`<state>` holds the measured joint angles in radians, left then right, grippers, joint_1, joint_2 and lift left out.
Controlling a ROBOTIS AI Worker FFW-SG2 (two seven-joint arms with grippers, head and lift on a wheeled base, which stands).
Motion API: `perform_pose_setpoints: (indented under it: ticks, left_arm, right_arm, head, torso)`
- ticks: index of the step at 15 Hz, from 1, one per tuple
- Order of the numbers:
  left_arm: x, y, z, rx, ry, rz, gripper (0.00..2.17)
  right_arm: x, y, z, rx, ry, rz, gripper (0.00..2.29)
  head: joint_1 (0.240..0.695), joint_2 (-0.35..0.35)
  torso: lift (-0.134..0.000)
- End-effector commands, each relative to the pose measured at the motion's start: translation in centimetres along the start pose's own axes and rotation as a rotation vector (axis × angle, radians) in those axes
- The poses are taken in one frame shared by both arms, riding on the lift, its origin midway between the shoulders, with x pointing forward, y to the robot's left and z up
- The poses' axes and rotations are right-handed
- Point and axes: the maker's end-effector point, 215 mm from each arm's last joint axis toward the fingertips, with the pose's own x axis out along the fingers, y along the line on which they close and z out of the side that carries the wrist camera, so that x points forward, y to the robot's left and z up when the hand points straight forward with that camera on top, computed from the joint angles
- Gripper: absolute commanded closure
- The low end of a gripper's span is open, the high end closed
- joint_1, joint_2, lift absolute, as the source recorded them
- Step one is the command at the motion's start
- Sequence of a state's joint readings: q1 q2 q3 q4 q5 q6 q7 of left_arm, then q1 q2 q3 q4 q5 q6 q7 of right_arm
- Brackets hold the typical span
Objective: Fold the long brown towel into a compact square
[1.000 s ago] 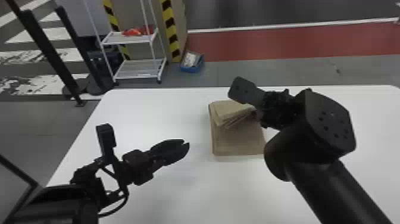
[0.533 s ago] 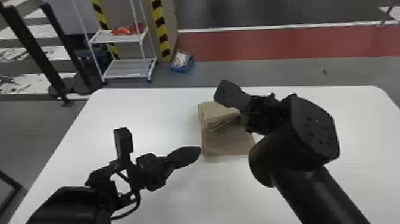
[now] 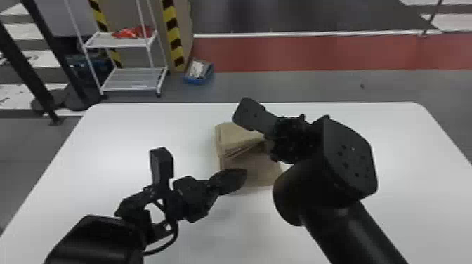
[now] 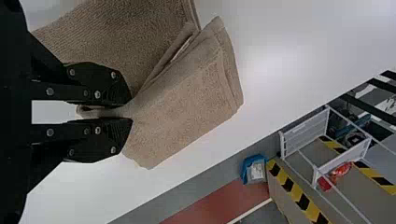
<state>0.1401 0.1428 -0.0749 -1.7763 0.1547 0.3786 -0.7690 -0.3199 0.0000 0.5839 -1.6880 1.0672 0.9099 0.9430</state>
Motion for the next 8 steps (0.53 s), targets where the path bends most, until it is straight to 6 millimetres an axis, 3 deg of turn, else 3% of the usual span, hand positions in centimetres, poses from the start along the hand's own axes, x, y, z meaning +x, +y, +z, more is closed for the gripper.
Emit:
perform_pose_setpoints:
  ticks: [1, 8]
  left_arm:
    - [1.1, 0.3, -1.1, 0.005, 0.025, 0.006, 2.15]
    - [1.4, 3.4, -4.9, 0.021, 0.15, 0.084, 2.15]
  right_arm:
    - [-0.2, 0.6, 0.0, 0.007, 0.0, 0.008, 1.0]
    - [-1.0, 1.2, 0.6, 0.021, -0.017, 0.031, 1.0]
  head:
    - [0.695, 0.049]
    - [0.695, 0.057]
  torso:
    - [-0.125]
    - [-0.125]
